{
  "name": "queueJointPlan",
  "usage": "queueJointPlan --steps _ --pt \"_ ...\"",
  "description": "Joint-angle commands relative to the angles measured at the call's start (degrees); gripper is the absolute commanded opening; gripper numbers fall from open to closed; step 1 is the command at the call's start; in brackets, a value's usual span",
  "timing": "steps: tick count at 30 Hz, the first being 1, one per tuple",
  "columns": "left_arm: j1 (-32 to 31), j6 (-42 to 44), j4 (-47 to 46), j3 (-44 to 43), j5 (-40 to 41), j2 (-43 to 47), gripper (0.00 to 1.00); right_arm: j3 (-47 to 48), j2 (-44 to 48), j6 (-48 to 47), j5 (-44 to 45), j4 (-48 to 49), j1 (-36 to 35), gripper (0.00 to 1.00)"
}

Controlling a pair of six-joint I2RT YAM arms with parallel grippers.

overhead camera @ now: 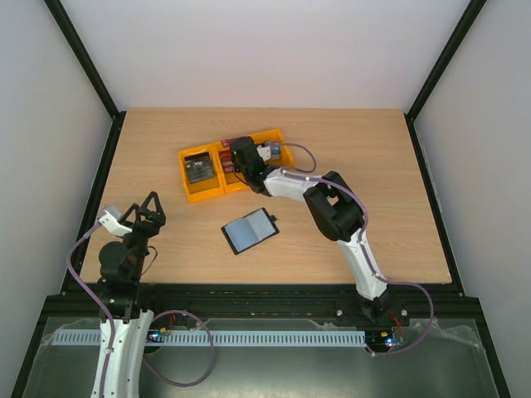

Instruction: Take the credit cards out of the card holder

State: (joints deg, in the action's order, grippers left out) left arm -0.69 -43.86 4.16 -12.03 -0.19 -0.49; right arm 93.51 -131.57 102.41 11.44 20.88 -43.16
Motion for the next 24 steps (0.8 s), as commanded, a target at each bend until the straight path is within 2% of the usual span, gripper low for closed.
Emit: queueJointPlan --steps 1,5,17,24 --pt "0.0 -0.2 -1.6 0.6 -0.3 0.9 0.99 4.2 -1.4 -0.6 4.3 -9.2 -0.5 0.02" --pt "0.0 -0.3 -1.5 0.6 -0.3 0.9 0.99 8.0 -2.6 -0.3 4.1 -15.1 -1.0 0.02" --pt "0.0 -0.3 -1.4 0.6 -0.2 0.9 0.99 8.3 -3.5 1.2 5.2 -16.1 -2.2 0.02" --pt "0.0 -0.3 -1.3 0.5 0.1 0.9 0.99 13.3 -6.6 1.0 6.5 -18.1 -2.2 0.02"
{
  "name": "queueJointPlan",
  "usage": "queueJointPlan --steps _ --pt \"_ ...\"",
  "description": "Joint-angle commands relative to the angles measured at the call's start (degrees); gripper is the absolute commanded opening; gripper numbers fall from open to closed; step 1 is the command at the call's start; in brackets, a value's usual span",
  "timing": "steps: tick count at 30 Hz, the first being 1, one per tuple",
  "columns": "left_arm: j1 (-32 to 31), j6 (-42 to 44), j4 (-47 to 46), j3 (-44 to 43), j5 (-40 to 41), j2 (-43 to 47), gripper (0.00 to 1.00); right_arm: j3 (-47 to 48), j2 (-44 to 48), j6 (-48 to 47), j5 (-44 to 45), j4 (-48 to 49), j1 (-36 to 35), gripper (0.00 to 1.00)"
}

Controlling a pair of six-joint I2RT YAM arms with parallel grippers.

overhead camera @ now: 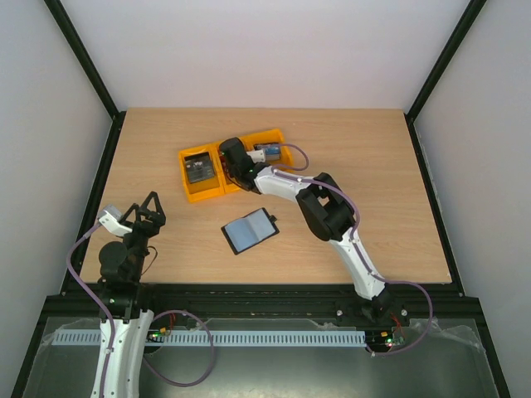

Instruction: Take the credit cards out of the card holder

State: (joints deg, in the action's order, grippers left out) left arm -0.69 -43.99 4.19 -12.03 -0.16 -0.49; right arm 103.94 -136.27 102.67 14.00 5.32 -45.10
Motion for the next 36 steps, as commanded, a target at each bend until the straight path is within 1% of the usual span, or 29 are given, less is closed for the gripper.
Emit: queueJointPlan --steps 1,4,5,7,8,9,10,12,14,15,16,17,19,23,25,26,28,30,33,34,35,36 --pt "0.0 -0.1 -1.3 0.5 0.1 0.9 0.99 3.3 -2.1 0.6 4.3 -2.7 -0.2 0.02" --pt "0.0 -0.1 -1.3 0.4 0.1 0.9 1.00 4.7 -2.6 0.1 4.9 -3.9 -0.1 0.03" --pt "0.0 -0.1 -1.3 0.4 0.1 0.9 0.99 5.0 -2.7 -0.3 4.8 -3.9 -0.1 0.11" --pt "0.0 -0.1 -1.3 0.4 0.1 0.9 1.00 5.7 -2.6 -1.6 4.1 -3.8 -0.1 0.34" --pt "0.0 -0.1 -1.3 0.4 0.1 0.9 1.00 6.1 -2.4 -2.9 3.7 -3.8 0.0 0.44" --pt "0.0 -0.1 -1.2 0.4 0.1 0.9 1.00 7.1 -2.3 -4.3 3.5 -4.2 -0.1 0.52" --pt "0.0 -0.1 -1.3 0.4 0.1 0.9 1.00 8.3 -2.3 -5.5 3.2 -5.3 0.0 0.59" --pt "0.0 -0.2 -1.3 0.4 -0.1 0.9 0.99 10.2 -1.5 -7.0 2.9 -7.7 0.0 0.67" --pt "-0.1 -0.2 -1.3 0.4 -0.1 0.9 1.00 9.2 0.4 -7.6 3.1 -8.2 -0.1 0.75" --pt "-0.1 -0.3 -1.3 0.4 -0.1 0.9 1.00 8.4 1.5 -7.7 3.3 -8.3 -0.1 0.83" --pt "-0.1 -0.2 -1.3 0.4 0.0 0.9 1.00 6.8 2.7 -7.8 3.5 -8.3 -0.1 0.93" --pt "-0.1 -0.2 -1.3 0.4 0.1 0.9 1.00 5.7 3.9 -7.9 3.4 -8.2 -0.2 1.00" --pt "0.0 -0.1 -1.3 0.5 0.2 0.9 1.00 3.5 6.1 -8.2 3.4 -7.4 -0.1 0.99" --pt "0.1 -0.2 -1.4 0.6 0.1 0.9 1.00 2.4 8.6 -8.8 2.4 -7.1 -0.1 0.99" --pt "0.1 -0.1 -1.3 0.5 0.2 0.9 0.99 2.1 10.1 -11.5 1.2 -5.9 0.2 0.99" --pt "0.3 -0.1 -1.3 0.4 0.3 0.9 1.00 1.2 11.4 -14.6 0.3 -4.4 0.5 0.99" --pt "0.7 -0.2 -1.3 0.5 0.4 0.8 0.99 -1.2 15.2 -23.6 -1.3 -1.0 1.6 0.99" --pt "1.2 -0.1 -1.4 0.5 0.4 0.8 1.00 -4.4 20.1 -36.0 -4.3 0.8 3.8 0.99" --pt "1.9 0.1 -1.5 0.5 0.1 0.6 0.99 -11.3 28.8 -57.3 -8.5 -1.2 9.3 0.99" --pt "2.2 0.2 -1.6 0.5 -0.1 0.4 0.99 -14.4 33.5 -62.3 -10.3 -2.5 11.1 0.99" --pt "2.4 0.2 -1.7 0.5 -0.3 0.2 1.00 -17.7 35.7 -67.1 -10.6 -3.8 12.8 0.99" --pt "2.7 0.3 -1.9 0.5 -0.6 -0.2 0.99 -21.0 40.7 -71.9 -10.8 -4.6 14.2 0.99"
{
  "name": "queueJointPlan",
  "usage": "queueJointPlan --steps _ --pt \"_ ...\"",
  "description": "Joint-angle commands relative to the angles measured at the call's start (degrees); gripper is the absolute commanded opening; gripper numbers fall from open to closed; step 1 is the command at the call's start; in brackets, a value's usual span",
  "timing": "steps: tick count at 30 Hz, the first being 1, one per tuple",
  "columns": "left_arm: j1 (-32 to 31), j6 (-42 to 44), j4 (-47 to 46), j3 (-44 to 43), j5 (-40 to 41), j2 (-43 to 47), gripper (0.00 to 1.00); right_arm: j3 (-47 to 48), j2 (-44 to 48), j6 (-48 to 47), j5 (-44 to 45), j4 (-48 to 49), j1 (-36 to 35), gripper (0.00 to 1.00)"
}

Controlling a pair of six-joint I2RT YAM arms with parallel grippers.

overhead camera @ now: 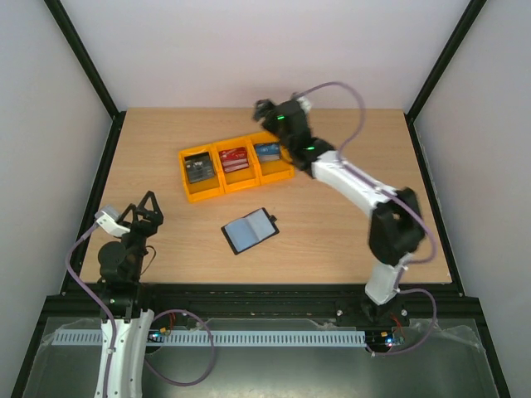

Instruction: Take the credit cards out of the card holder

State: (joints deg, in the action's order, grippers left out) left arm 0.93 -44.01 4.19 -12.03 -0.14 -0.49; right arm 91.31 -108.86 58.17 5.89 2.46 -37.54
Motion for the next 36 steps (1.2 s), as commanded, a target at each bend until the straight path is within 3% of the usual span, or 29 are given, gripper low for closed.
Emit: queueJointPlan --steps 1,4,9,15,20,24,28,31,36 --pt "1.4 0.5 -2.0 0.5 -0.8 -0.7 0.99 -12.2 17.3 -31.6 -2.3 -2.2 8.3 0.99" --pt "1.9 0.8 -2.0 0.3 -1.1 -2.2 0.99 -27.5 30.4 -41.2 -0.5 1.3 13.0 0.99" --pt "2.5 1.6 -1.1 -0.5 0.7 -6.7 0.99 -50.5 50.4 -46.4 -5.5 14.9 24.0 0.98" --pt "2.7 6.4 -4.0 -1.7 0.5 -16.3 1.00 -72.2 58.3 -44.1 6.2 37.4 33.1 0.98" --pt "2.8 18.2 -16.5 -3.5 11.1 -30.4 0.99 -80.0 50.4 -43.2 7.7 50.9 36.1 0.98" --pt "2.8 26.5 -41.3 6.9 15.9 -35.5 0.99 -85.9 41.8 -45.9 5.0 65.9 36.1 0.98" --pt "2.8 31.1 -58.3 13.5 14.0 -43.4 1.00 -86.4 34.6 -47.1 6.2 71.8 36.5 0.98" --pt "2.7 32.0 -64.0 15.3 9.8 -48.8 1.00 -85.9 28.5 -47.3 2.4 78.1 37.4 0.98" --pt "2.8 29.9 -66.3 12.3 14.2 -56.9 0.99 -83.1 20.7 -48.5 -1.6 80.6 37.5 0.98"
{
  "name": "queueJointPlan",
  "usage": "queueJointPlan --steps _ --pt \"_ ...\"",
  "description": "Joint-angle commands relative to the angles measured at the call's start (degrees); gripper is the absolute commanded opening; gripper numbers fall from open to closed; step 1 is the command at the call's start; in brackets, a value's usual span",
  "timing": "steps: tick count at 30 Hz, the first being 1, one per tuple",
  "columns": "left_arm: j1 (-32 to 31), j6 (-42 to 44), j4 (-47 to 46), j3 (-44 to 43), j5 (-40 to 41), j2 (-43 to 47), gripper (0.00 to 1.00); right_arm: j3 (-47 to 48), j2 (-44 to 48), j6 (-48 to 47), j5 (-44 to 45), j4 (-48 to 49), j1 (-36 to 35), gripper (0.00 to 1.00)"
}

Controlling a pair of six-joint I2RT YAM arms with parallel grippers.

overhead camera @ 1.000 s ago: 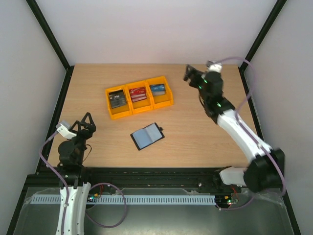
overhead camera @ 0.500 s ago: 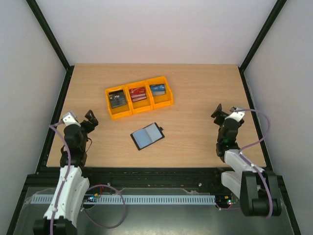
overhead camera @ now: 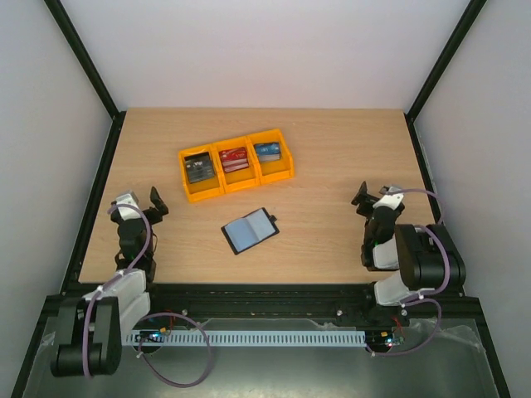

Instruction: Take the credit cards out of the card holder

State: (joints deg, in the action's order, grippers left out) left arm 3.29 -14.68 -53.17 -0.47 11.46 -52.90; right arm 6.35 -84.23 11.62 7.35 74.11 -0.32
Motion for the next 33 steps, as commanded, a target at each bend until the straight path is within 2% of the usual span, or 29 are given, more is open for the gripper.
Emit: queueJointPlan --steps 1,6,9,13,16,17,18,19,21,24,33 --pt "0.4 0.8 -8.9 0.0 2.1 -5.8 0.99 2.7 -3.1 -2.6 -4.6 6.0 0.4 0.99" --pt "0.4 6.3 -14.9 -3.2 -3.0 -14.1 0.99 6.5 -3.1 -3.9 -7.3 -1.8 0.3 0.98" --pt "0.9 9.1 -15.7 -5.8 -6.9 -18.3 1.00 6.2 -3.4 -3.9 -7.4 -0.4 0.3 0.99" --pt "0.9 11.3 -10.8 -11.2 -12.8 -22.4 0.99 6.3 -3.4 -3.9 -7.5 -0.6 0.3 0.99" --pt "0.9 10.5 -8.9 -13.8 -13.4 -24.9 0.99 6.3 -3.4 -3.9 -7.5 -0.6 0.4 0.99" --pt "0.9 9.9 -9.8 -13.7 -13.6 -25.9 1.00 6.3 -3.3 -3.9 -7.5 -0.6 0.4 0.99" --pt "0.9 10.1 -15.4 -12.2 -15.0 -27.5 1.00 6.2 -3.4 -4.0 -7.5 -0.6 0.3 0.99" --pt "0.1 12.0 -18.7 -10.9 -17.7 -29.1 0.99 6.2 -3.4 -4.0 -7.5 -0.6 0.4 0.99" --pt "-2.6 17.2 -19.7 -10.6 -20.3 -31.2 0.99 6.2 -3.4 -3.9 -7.6 -0.6 0.4 0.98" --pt "-2.7 15.5 -19.2 -12.3 -17.6 -33.5 0.99 6.3 -3.4 -4.0 -7.5 -0.6 0.4 0.99" --pt "-1.3 13.9 -20.2 -12.6 -17.9 -34.4 1.00 6.5 -3.5 -3.9 -7.4 -0.8 0.4 0.99"
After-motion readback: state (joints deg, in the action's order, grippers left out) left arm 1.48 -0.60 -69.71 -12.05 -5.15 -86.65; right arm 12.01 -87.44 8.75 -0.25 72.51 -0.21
